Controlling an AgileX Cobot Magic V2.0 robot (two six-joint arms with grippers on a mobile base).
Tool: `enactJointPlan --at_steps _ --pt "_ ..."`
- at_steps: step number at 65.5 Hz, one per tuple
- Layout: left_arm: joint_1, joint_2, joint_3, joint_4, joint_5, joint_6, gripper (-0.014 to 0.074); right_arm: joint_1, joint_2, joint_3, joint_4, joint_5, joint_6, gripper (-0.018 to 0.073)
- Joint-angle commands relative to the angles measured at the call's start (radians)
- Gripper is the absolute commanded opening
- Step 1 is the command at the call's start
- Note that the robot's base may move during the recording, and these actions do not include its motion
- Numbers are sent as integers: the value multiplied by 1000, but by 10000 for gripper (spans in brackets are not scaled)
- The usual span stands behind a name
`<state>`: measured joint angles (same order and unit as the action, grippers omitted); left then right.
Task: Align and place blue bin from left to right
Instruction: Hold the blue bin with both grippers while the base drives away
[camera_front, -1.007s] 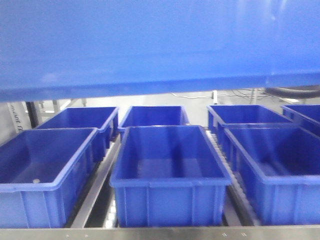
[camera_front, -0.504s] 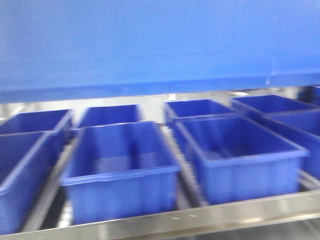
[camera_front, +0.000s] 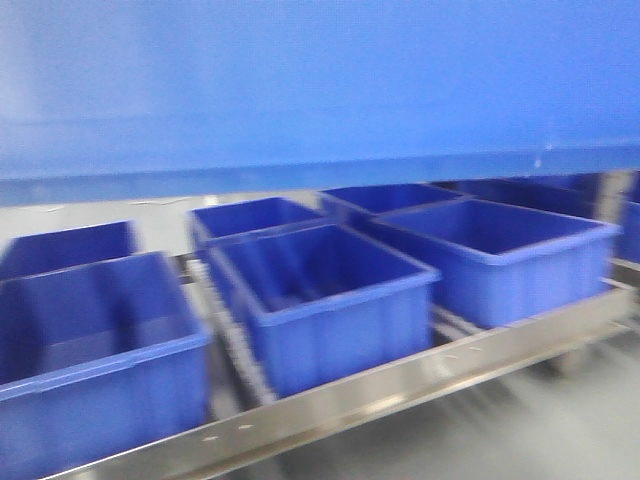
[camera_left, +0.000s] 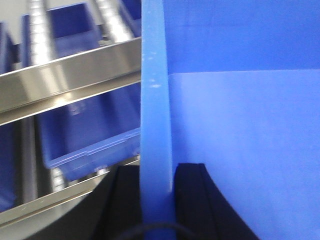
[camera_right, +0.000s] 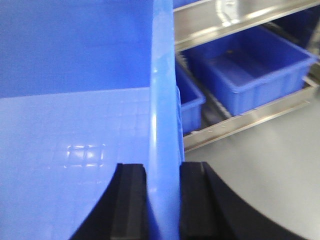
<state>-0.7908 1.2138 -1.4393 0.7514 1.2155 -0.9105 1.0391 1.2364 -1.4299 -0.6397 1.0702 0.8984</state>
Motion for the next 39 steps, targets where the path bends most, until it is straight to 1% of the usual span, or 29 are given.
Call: enactJointPlan --at_steps 1,39 --pt "-13 -5 -8 1 -112 1 -111 9 -14 -12 -15 -138 1 -78" --pt "-13 -5 -8 1 -112 1 -111 9 -14 -12 -15 -138 1 -78"
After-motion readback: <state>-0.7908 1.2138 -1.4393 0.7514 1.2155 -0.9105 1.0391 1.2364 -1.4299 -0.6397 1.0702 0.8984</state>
